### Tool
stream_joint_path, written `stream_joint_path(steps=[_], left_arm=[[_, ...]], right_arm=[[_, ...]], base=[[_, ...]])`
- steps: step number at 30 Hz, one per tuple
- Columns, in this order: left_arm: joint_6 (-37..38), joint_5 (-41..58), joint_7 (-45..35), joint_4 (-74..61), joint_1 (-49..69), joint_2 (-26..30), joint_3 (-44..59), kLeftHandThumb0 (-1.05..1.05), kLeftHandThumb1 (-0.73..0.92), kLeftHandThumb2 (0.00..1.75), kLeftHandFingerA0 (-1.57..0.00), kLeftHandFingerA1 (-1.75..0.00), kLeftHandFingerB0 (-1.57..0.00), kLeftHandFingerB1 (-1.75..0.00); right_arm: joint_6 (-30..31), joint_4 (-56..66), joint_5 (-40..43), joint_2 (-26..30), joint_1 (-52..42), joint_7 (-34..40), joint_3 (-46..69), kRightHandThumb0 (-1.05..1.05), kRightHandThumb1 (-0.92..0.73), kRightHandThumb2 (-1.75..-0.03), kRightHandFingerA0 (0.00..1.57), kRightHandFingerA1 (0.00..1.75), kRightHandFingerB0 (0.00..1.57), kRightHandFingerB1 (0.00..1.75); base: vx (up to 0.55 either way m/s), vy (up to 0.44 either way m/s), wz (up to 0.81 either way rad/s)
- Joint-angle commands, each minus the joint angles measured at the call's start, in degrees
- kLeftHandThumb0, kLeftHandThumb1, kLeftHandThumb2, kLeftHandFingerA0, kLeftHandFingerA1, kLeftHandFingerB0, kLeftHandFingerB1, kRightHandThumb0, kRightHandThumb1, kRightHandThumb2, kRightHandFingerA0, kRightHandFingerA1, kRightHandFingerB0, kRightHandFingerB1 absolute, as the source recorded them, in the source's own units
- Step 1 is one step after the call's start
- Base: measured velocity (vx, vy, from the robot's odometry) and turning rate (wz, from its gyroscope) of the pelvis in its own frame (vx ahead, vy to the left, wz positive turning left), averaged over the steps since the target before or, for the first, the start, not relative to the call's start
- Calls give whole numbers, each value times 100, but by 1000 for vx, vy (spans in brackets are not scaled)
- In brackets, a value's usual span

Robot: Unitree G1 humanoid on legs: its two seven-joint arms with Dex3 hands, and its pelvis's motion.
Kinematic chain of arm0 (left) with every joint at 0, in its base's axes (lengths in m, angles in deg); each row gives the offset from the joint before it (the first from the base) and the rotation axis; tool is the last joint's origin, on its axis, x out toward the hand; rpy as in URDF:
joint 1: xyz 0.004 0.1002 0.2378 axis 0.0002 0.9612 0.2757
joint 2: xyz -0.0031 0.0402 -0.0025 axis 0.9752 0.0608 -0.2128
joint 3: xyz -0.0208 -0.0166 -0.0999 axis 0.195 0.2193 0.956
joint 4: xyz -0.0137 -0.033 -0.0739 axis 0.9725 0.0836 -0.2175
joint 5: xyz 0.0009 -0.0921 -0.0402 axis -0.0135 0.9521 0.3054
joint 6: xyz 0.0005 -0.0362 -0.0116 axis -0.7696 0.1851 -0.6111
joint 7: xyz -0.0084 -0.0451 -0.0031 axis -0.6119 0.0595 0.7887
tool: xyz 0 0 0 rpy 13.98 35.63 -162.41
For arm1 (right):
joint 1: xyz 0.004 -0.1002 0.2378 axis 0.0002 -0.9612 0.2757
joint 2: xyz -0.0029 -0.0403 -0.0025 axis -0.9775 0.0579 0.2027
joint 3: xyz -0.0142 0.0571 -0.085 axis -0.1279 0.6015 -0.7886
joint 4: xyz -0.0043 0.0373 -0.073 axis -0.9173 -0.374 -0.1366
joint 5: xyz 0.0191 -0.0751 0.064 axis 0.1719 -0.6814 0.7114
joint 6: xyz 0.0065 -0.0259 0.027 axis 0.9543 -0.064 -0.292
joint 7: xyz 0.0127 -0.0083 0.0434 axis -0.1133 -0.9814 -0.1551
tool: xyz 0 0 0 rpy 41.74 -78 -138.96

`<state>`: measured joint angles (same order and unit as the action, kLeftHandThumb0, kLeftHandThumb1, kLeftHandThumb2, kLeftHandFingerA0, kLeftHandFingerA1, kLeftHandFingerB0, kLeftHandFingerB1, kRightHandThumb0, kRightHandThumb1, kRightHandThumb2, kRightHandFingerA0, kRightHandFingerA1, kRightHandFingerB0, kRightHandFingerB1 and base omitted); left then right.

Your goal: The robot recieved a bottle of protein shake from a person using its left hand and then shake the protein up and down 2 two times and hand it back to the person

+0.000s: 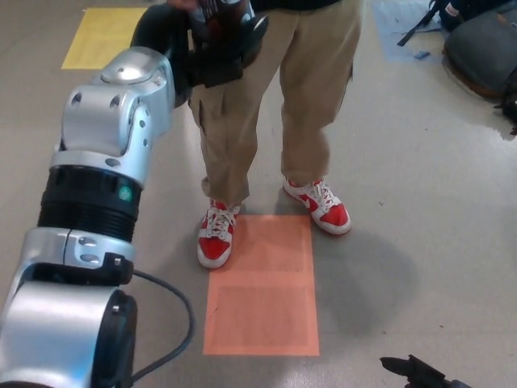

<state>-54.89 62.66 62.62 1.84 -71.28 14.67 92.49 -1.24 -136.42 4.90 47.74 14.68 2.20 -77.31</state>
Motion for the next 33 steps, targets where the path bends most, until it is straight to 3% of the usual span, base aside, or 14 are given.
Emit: stream_joint_path(steps=[1,8,9,10,12,13,14,17,18,22,23,29,32,33], left_arm=[[221,61,-1208,-250,460,370,-406,-96,62,98,0,-1,0,0],[374,107,-1591,-938,1007,611,-574,-98,66,103,0,-2,0,0],[359,120,-1630,-1109,1129,663,-588,-92,81,65,0,-7,0,-5],[485,28,-1671,-1408,1369,785,-695,-87,71,111,0,-18,0,-14],[862,-271,-1756,-1988,1878,1118,-989,-86,74,113,0,-19,-5,-18],[1035,-398,-1754,-2188,2072,1260,-1101,-87,92,71,-2,-23,-7,-24],[1259,-579,-1637,-2624,2500,1441,-1221,-87,76,110,0,-25,-15,-31],[1830,-1095,-1407,-3117,3127,1834,-1542,-89,77,112,-2,-37,-5,-37],[1955,-1361,-1282,-3355,3449,2034,-1683,-37,44,106,-1,-48,0,-46],[2381,-1753,-959,-3938,4564,2422,-1871,-37,44,106,0,-47,0,-45],[2574,-1820,-868,-3923,4807,2470,-1908,-86,91,68,-22,-31,-19,-27],[3348,-2280,-378,-3436,5564,2643,-2185,-87,90,68,-30,-33,-22,-28],[3641,-2407,-157,-2984,5695,2629,-2274,-83,85,66,-29,-32,-21,-28],[3855,-2447,-10,-2705,5766,2586,-2305,-81,82,65,-31,-33,-20,-29]], right_arm=[[-38,-33,97,28,18,-22,60,-60,-62,-102,49,58,24,45],[-36,-42,114,36,-16,-78,58,-59,-61,-102,48,58,24,46],[-38,-49,110,30,-21,-80,50,-58,-60,-102,48,58,24,46],[-49,-62,106,31,-27,-74,46,-60,-61,-102,48,57,24,45],[-78,-93,118,18,-31,-68,46,-61,-61,-102,49,58,25,46],[-84,-109,122,15,-17,-71,49,-61,-62,-102,49,57,25,45],[-88,-124,118,21,-19,-68,46,-62,-62,-102,48,57,24,45],[-99,-146,106,25,-10,-44,44,-62,-62,-102,48,57,25,45],[-84,-149,101,19,-5,-49,39,-62,-62,-102,48,57,24,45],[-43,-227,-15,0,52,26,-41,-62,-62,-103,49,58,25,46],[-52,-252,-47,-8,72,58,-66,-67,-79,-64,53,38,43,35],[-20,-303,-139,-32,182,170,-131,-65,-78,-64,54,38,44,35],[23,-307,-137,-29,281,171,-124,-69,-70,-68,53,41,41,37],[58,-310,-130,-27,292,132,-126,-60,-61,-102,47,57,25,46]], base=[[0,0,0],[0,0,0],[0,0,0],[0,0,0],[0,0,0],[0,0,0],[0,0,0],[0,0,0],[0,0,0],[0,0,0],[0,0,0],[0,0,0],[0,0,0],[0,0,0]])
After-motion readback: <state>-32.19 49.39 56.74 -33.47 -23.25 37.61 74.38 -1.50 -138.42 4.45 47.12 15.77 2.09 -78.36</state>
